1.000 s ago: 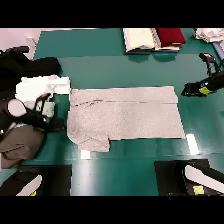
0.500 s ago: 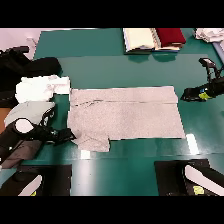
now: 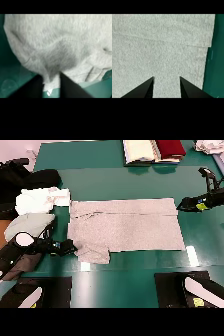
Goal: Fold the shirts.
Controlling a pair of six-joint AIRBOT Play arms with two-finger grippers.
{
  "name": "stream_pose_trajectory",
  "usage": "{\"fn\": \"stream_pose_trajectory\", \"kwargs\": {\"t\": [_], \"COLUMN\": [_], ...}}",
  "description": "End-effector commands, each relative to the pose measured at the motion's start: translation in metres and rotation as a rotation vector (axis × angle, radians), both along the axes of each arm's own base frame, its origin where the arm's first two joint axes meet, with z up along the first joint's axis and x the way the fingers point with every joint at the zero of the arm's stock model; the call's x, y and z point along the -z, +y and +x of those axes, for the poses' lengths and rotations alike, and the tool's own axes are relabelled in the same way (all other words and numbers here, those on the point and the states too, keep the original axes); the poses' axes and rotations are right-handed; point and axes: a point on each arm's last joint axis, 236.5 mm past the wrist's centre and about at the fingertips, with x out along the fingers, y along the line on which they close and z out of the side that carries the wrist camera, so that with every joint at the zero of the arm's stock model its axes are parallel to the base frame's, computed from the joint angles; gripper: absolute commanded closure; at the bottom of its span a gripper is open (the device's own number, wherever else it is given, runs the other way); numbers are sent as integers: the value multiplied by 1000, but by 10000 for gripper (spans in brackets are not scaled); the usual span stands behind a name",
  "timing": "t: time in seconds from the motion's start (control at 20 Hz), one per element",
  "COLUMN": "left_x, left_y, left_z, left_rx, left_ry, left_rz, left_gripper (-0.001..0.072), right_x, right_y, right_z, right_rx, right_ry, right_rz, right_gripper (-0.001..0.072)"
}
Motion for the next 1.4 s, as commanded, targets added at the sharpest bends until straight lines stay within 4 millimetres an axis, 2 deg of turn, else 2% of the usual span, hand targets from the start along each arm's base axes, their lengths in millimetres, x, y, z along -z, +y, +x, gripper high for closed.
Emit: {"fn": "stream_pose_trajectory", "kwargs": {"t": [0.0,0.1,0.15,0.3,0.35,0.4,0.5,0.55,0.65,0.7,0.85,0.95,1.05,1.1,1.25,1.35], "left_x": [-2,-10,-15,-32,-37,-43,-48,-48,-48,-48,-49,-49,-48,-47,-54,-64], "left_y": [-4,-3,0,13,15,15,15,15,16,16,16,16,16,18,33,43], "left_z": [-7,0,5,20,26,32,38,40,42,42,43,43,41,37,22,7], "left_rx": [58,76,93,148,154,151,143,139,135,135,130,131,139,154,224,240], "left_ry": [-7,-31,-52,-116,-136,-158,-181,-187,-194,-193,-200,-199,-192,-179,-171,-173], "left_rz": [-11,-1,19,97,110,114,115,116,118,118,119,118,120,131,205,244], "left_gripper": [687,688,688,687,687,688,687,688,688,687,688,687,687,687,689,689], "right_x": [2,8,17,58,72,86,111,120,132,136,139,134,127,122,99,85], "right_y": [2,-6,-15,-58,-69,-76,-77,-72,-53,-45,-33,-24,-18,-16,-8,-13], "right_z": [-7,-20,-33,-90,-109,-129,-164,-173,-172,-167,-150,-140,-131,-129,-123,-124], "right_rx": [-8,8,30,149,207,274,367,387,386,384,308,238,179,152,86,69], "right_ry": [30,83,132,308,355,407,506,537,532,514,469,449,434,434,428,377], "right_rz": [9,15,11,-28,-16,22,97,129,210,231,191,161,139,128,119,62], "right_gripper": [335,335,335,318,222,170,198,210,216,251,269,483,602,700,701,701]}}
